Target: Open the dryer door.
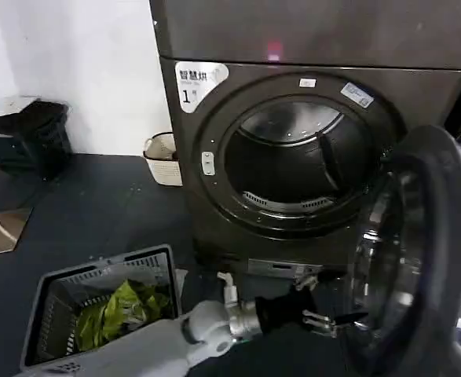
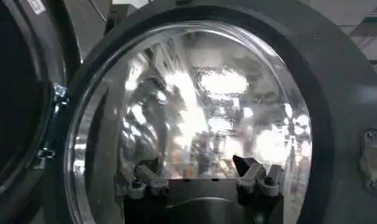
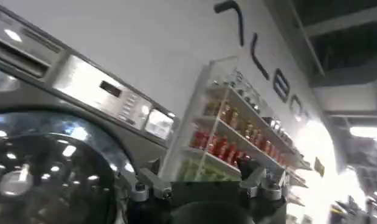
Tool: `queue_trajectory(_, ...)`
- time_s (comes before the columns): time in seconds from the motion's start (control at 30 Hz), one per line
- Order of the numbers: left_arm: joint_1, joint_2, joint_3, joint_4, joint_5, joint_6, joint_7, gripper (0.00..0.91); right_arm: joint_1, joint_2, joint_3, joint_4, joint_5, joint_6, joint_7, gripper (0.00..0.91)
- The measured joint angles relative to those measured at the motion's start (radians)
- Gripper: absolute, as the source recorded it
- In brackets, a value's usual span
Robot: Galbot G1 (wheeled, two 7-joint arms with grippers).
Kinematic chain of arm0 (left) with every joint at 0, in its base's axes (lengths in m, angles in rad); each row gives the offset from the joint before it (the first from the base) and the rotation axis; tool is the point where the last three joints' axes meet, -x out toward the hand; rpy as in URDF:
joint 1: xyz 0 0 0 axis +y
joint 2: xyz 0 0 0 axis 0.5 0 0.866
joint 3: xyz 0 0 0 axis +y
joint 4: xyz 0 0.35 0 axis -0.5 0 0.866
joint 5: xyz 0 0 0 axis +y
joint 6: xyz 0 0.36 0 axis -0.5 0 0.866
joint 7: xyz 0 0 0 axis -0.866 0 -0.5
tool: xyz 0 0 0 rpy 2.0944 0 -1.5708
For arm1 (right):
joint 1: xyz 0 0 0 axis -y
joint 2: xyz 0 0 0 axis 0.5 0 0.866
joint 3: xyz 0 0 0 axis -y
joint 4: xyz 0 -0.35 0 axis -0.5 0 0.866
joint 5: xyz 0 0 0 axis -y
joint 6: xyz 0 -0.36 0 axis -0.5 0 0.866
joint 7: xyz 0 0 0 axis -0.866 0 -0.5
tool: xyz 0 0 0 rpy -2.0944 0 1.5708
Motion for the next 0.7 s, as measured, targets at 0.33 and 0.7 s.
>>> queue_trajectory(0.33, -0.057, -0.142, 0.055, 0.103, 0.004, -0.003, -0.019, 0.907, -0.005, -0.024, 0.024, -0.023, -0.047, -0.041, 0.101, 0.907)
queue_trajectory(0.7, -0.111, -0.327, 0.055, 0.249, 0.004, 0.007, -0.043, 0.907, -0.007, -0.033, 0.057, -0.035, -0.061, -0.029, 0.106, 0.907)
